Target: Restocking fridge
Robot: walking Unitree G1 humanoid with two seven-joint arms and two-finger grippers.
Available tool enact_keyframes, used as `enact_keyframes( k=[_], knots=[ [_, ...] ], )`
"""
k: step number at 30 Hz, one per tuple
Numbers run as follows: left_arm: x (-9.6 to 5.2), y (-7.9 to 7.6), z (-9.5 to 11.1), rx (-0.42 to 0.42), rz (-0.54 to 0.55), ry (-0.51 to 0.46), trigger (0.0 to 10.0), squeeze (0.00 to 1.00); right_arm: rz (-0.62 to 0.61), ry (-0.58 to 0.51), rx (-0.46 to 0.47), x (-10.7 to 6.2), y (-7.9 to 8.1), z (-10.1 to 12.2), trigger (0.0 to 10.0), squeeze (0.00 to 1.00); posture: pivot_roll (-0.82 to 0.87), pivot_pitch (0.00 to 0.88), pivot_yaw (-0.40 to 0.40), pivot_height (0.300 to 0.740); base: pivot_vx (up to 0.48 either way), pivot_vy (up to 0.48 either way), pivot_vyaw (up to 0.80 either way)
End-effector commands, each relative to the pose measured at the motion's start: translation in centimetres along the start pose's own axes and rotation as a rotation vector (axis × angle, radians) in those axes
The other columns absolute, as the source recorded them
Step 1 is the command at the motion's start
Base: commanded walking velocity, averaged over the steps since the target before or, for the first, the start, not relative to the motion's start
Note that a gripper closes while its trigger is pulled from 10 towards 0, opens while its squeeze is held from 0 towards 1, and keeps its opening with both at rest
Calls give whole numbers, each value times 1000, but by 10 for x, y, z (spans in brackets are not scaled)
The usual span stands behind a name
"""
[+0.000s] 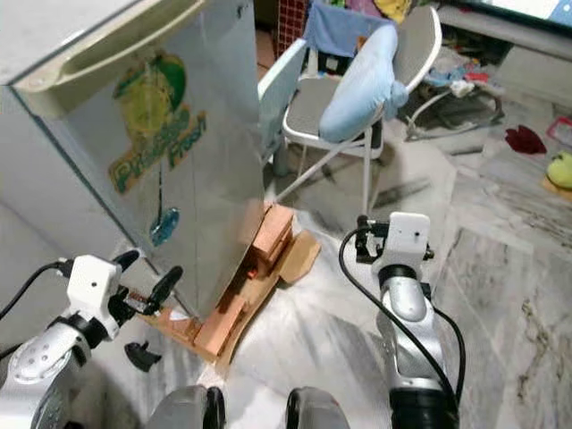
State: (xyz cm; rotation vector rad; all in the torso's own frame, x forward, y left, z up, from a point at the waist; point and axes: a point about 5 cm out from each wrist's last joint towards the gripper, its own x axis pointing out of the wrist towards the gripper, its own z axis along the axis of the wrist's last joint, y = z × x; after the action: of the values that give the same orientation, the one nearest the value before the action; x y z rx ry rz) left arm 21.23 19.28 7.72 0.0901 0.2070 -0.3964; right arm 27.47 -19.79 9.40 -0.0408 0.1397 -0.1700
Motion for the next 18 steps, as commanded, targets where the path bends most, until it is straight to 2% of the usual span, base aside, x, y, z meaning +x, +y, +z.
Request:
enact_keyframes(
  k=[1, 7, 12, 18],
  knots=[
    [-3, 0, -5, 9, 1, 32, 10000, 0, 12, 11, -2, 0, 2, -1, 10000, 0, 26, 117, -37, 740, 0, 0, 0],
    [-3, 0, -3, 28, -1, 21, 10000, 0, 31, 25, 2, -1, 4, 2, 10000, 0, 30, 116, -42, 740, 0, 0, 0],
    [-4, 6, -2, 20, 35, 15, 10000, 0, 73, 68, 8, -12, 6, 0, 10000, 0, 28, 116, -49, 740, 0, 0, 0],
    [-1, 37, 0, -54, 261, -19, 10000, 0, 158, 143, 8, -30, 13, -4, 10000, 0, 14, 124, -48, 740, 0, 0, 0]
  ],
)
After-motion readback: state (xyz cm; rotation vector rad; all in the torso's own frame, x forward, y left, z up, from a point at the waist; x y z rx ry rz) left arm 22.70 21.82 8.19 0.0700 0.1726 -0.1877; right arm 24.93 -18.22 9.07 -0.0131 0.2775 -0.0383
